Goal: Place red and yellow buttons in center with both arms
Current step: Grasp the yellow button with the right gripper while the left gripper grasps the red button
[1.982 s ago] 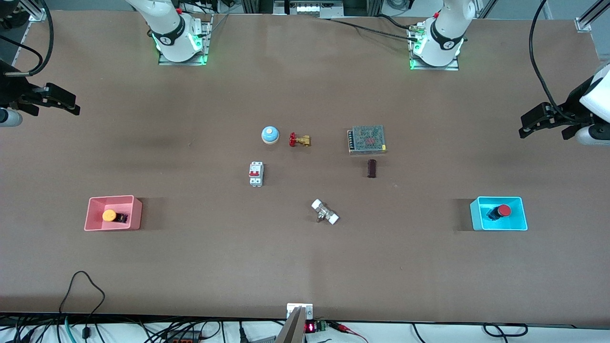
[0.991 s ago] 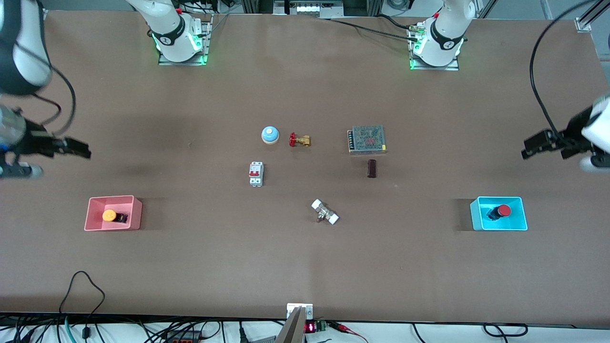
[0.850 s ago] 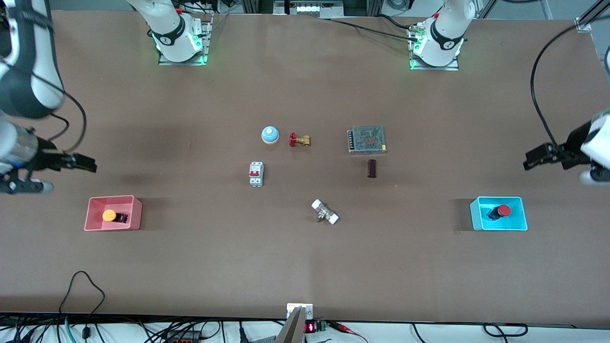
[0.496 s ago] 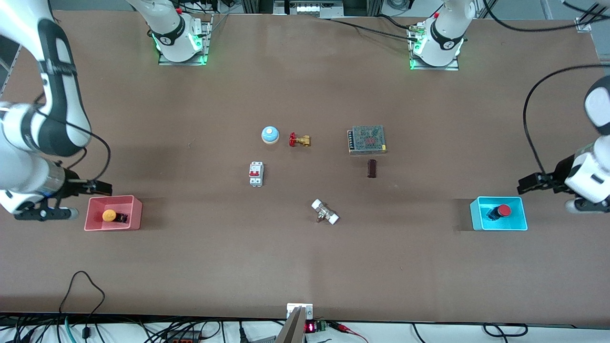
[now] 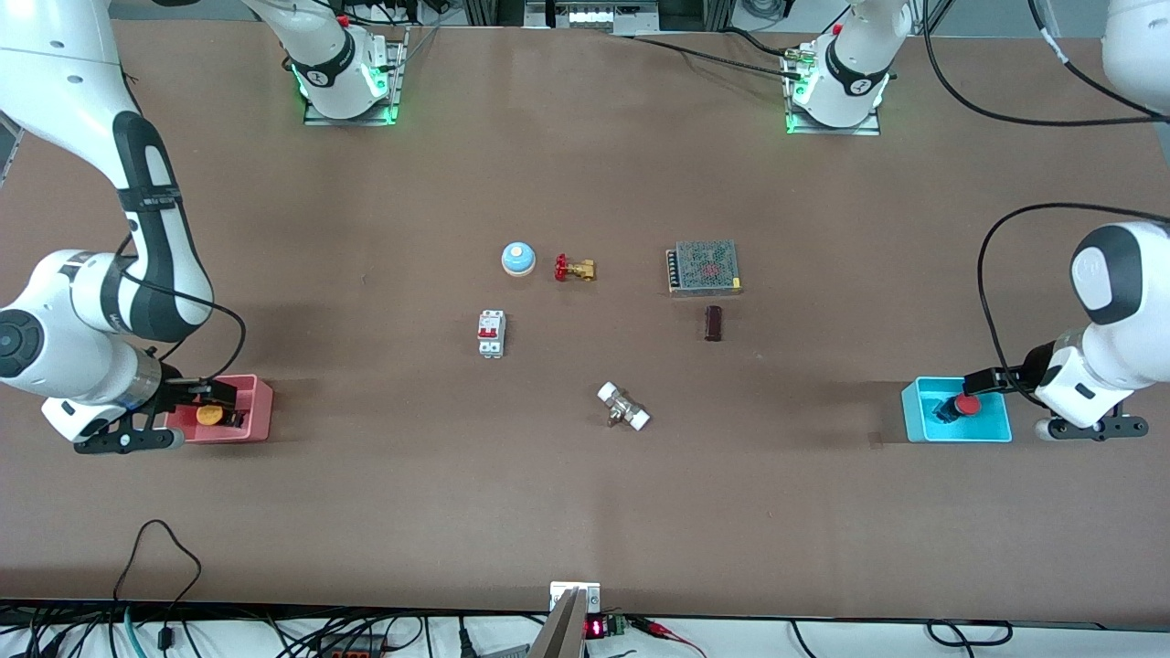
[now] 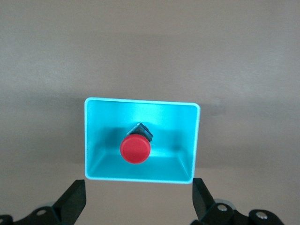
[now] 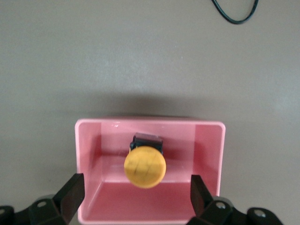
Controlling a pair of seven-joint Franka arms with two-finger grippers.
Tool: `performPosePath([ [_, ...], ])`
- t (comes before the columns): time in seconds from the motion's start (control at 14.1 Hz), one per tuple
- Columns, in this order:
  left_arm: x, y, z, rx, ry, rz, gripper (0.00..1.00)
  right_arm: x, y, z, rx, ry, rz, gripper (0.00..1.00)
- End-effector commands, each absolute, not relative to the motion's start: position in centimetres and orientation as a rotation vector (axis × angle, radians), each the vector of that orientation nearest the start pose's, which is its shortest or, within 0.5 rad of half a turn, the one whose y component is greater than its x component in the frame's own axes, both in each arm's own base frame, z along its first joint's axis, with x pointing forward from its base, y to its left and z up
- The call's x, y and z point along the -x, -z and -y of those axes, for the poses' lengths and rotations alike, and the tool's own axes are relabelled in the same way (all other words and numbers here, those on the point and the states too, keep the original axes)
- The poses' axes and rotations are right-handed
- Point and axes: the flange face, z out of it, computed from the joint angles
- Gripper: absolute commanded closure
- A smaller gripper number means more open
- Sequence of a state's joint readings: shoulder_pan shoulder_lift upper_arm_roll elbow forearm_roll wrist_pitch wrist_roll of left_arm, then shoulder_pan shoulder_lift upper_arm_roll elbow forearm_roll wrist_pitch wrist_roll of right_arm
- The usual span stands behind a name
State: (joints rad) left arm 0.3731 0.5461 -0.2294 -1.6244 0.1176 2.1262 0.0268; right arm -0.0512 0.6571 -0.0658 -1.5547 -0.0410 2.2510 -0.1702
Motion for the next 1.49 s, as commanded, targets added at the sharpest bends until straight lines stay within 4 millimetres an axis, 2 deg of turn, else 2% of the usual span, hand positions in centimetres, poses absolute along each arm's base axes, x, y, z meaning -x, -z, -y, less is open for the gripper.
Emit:
performPosePath([
  [0.0, -67.6, -28.1, -13.1, 3.138, -0.043, 0.08, 0.0, -71.3, -25.8, 8.1, 3.224, 0.089, 0.187, 0.0],
  [0.28, -67.5, -24.6, -13.0, 3.123, -0.069, 0.039, 0.0, -71.6, -24.9, 8.2, 3.223, 0.086, 0.203, 0.0],
  [0.5, -67.5, -24.0, -12.6, 3.126, -0.08, 0.036, 0.01, -71.5, -24.6, 8.4, 3.223, 0.078, 0.204, 0.0],
  [0.64, -67.5, -23.9, -12.5, 3.126, -0.084, 0.034, 0.1, -71.5, -24.6, 8.5, 3.223, 0.078, 0.204, 0.02],
  [0.85, -67.4, -23.9, -12.5, 3.126, -0.089, 0.033, 0.38, -71.5, -24.6, 8.7, 3.224, 0.077, 0.199, 0.25],
  [0.99, -67.4, -24.0, -12.4, 3.125, -0.092, 0.041, 0.56, -71.5, -24.6, 8.7, 3.224, 0.077, 0.199, 0.34],
  [1.06, -67.4, -24.0, -12.4, 3.125, -0.094, 0.043, 0.62, -71.5, -24.6, 8.6, 3.223, 0.078, 0.201, 0.41],
  [1.13, -67.4, -24.1, -12.4, 3.124, -0.094, 0.046, 0.67, -71.5, -24.6, 8.7, 3.225, 0.077, 0.204, 0.48],
  [1.27, -67.5, -24.8, -12.3, 3.122, -0.085, 0.044, 0.71, -71.5, -24.6, 8.5, 3.221, 0.074, 0.235, 0.63],
  [1.42, -67.6, -27.2, -11.9, 3.114, -0.062, 0.044, 0.71, -71.5, -24.5, 8.5, 3.222, 0.068, 0.25, 0.76],
])
